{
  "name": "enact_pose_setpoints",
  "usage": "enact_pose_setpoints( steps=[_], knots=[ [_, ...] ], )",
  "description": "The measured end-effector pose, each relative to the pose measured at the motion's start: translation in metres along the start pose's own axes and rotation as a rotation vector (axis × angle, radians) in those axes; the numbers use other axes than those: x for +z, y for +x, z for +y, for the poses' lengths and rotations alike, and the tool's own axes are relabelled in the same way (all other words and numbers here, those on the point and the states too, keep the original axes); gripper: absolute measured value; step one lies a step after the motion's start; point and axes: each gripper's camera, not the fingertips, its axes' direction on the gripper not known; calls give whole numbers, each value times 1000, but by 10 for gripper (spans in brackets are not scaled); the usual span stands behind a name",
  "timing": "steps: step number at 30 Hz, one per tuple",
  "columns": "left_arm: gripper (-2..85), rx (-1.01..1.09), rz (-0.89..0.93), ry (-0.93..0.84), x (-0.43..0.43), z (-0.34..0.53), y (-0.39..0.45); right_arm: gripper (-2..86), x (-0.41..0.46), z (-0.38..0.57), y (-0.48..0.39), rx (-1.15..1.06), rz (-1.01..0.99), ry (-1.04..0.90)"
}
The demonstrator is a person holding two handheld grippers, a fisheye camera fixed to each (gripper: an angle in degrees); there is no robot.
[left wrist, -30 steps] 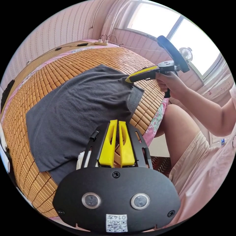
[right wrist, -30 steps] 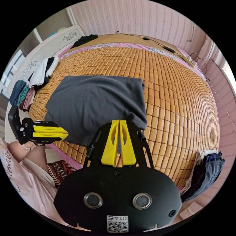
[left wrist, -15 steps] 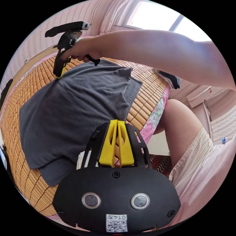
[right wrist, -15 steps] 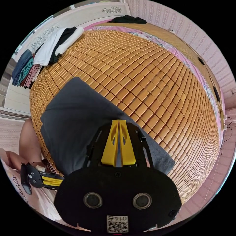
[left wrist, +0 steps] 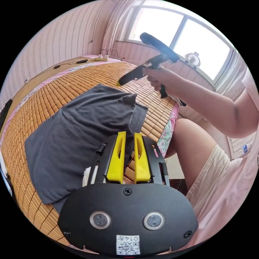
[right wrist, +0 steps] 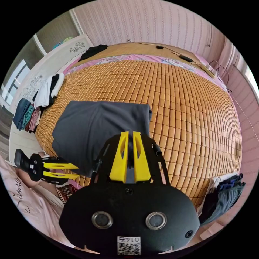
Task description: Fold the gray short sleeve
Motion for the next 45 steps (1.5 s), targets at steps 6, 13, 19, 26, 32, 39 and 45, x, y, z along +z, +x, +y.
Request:
enact_pose_setpoints(
  steps=[6, 13, 19, 26, 32, 39, 45],
  knots=[
    [110, 144, -4, 33, 34, -43, 30, 63, 1, 101, 58, 178, -125, -91],
    [162, 211, -82, -10, 80, -81, 50, 15, -33, 118, 113, 224, -400, 70],
    [33, 182, -30, -76, 94, -91, 46, 10, -71, 136, 133, 179, -672, 164],
    [-7, 347, 64, -175, 70, -33, 88, 29, -94, 179, 141, 171, -609, 74],
    [-8, 390, 114, -221, 45, 11, 111, 91, -68, 168, 165, 314, -383, 71],
    [-8, 378, 130, -165, 28, 16, 105, 28, -69, 180, 173, 352, -424, 102],
    [-8, 330, 259, 23, 9, 2, 104, 17, -138, 212, 206, 435, -451, 244]
  ],
)
